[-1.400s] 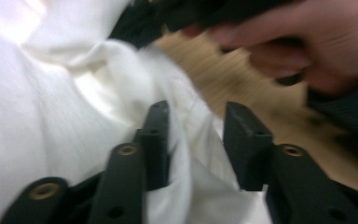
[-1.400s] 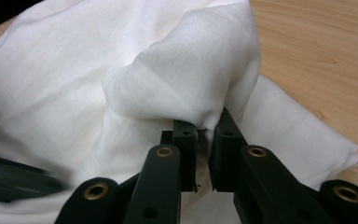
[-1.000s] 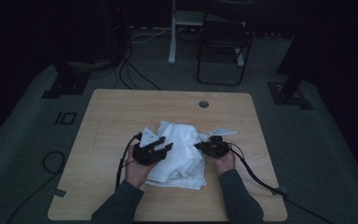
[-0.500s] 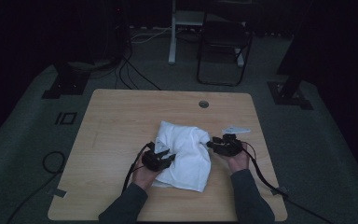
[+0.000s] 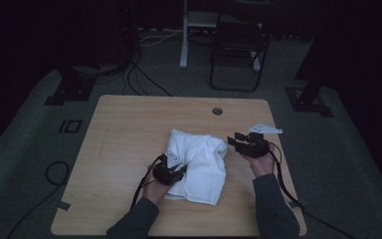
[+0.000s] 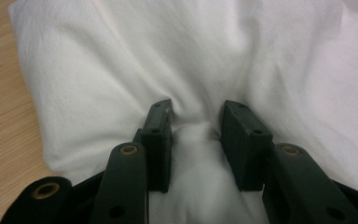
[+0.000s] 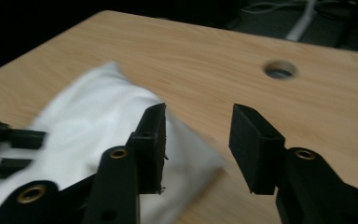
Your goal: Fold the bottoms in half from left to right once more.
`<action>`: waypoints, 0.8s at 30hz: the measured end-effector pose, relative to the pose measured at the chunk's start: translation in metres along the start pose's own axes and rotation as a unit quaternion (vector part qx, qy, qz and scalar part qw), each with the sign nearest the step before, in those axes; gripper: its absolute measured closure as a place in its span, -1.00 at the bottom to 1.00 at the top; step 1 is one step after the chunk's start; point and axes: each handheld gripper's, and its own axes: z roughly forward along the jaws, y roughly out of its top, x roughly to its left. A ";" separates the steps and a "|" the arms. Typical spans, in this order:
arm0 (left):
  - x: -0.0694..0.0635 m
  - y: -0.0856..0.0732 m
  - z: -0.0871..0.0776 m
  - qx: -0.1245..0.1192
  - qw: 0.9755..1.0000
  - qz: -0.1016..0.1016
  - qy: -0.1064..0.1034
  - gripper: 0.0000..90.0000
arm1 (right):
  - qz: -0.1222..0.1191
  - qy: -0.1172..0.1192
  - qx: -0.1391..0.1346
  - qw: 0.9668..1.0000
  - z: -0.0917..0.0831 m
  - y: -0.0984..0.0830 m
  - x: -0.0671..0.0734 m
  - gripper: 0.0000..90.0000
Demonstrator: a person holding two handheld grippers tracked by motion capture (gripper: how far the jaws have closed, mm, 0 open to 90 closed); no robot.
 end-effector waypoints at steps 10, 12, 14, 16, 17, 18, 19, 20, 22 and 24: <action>-0.001 -0.002 -0.001 -0.005 1.000 -0.008 0.002 0.41 | -0.047 0.009 0.079 0.996 0.043 -0.005 0.021 0.76; -0.001 -0.003 -0.001 -0.007 1.000 -0.009 0.003 0.42 | -0.039 0.006 0.082 0.996 0.039 -0.013 0.014 0.89; -0.002 -0.004 -0.001 -0.008 1.000 -0.007 0.004 0.44 | -0.031 0.010 0.078 0.996 0.031 -0.020 0.007 0.91; -0.004 -0.004 0.000 -0.009 1.000 -0.007 0.006 0.46 | -0.030 0.010 0.081 0.996 0.024 -0.028 0.001 0.91; -0.004 -0.004 0.000 -0.008 1.000 -0.006 0.006 0.46 | -0.029 0.009 0.082 0.996 0.021 -0.032 -0.001 0.91; -0.005 -0.004 0.000 -0.008 1.000 -0.004 0.006 0.47 | -0.027 0.007 0.082 0.996 0.018 -0.035 -0.003 0.91; -0.005 -0.004 0.000 -0.007 1.000 -0.004 0.007 0.47 | -0.026 0.001 0.081 0.996 0.015 -0.038 -0.005 0.90; -0.005 -0.003 0.000 -0.007 1.000 -0.005 0.008 0.47 | -0.023 -0.001 0.079 0.997 0.014 -0.040 -0.007 0.90; -0.005 -0.003 0.000 -0.007 1.000 -0.005 0.010 0.47 | -0.022 -0.006 0.081 0.996 0.011 -0.042 -0.008 0.86; -0.005 -0.003 0.000 -0.007 1.000 -0.008 0.011 0.47 | -0.031 -0.029 0.089 0.995 0.009 -0.043 -0.009 0.82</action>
